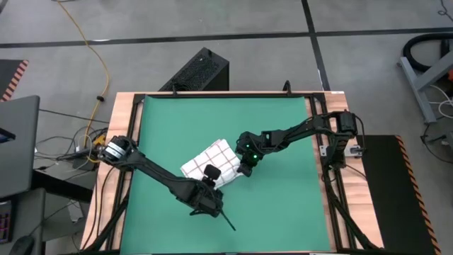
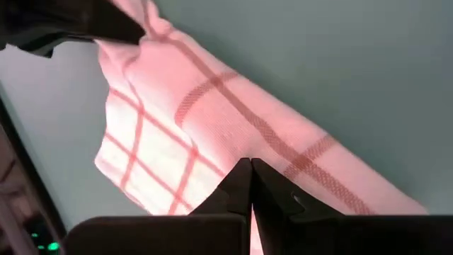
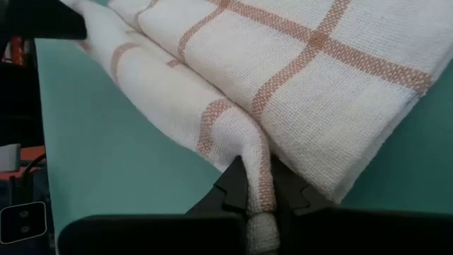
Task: Roll towel into tight, uniform cylinder
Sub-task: Roll the kitchen towel on the table
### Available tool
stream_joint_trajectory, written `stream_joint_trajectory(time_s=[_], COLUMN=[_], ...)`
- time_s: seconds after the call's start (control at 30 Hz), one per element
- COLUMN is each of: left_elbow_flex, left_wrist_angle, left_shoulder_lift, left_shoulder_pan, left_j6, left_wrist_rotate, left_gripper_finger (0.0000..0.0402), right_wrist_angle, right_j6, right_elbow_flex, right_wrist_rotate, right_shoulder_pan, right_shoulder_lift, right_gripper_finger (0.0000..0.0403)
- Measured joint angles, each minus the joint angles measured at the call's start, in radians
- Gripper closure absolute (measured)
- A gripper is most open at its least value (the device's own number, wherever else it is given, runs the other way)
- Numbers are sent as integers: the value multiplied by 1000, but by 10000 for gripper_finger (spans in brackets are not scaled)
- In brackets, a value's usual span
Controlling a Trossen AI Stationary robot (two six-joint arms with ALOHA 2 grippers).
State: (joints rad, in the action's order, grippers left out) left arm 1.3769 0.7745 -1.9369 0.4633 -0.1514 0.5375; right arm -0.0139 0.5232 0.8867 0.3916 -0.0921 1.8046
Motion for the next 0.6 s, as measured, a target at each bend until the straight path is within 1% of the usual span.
stream_joint_trajectory(time_s=[0.1,0.3,0.47,0.6], left_elbow_flex=[-26,-67,-105,-104], left_wrist_angle=[-44,-35,7,5], left_shoulder_lift=[0,0,24,97], left_shoulder_pan=[4,8,18,43], left_j6=[16,72,138,190], left_wrist_rotate=[-1,-1,86,149], left_gripper_finger=[401,401,401,401], right_wrist_angle=[0,0,0,0], right_j6=[0,0,0,0], right_elbow_flex=[0,0,0,0], right_wrist_rotate=[0,1,0,0], right_shoulder_pan=[0,0,0,0], right_shoulder_lift=[0,0,0,0], right_gripper_finger=[366,366,365,365])
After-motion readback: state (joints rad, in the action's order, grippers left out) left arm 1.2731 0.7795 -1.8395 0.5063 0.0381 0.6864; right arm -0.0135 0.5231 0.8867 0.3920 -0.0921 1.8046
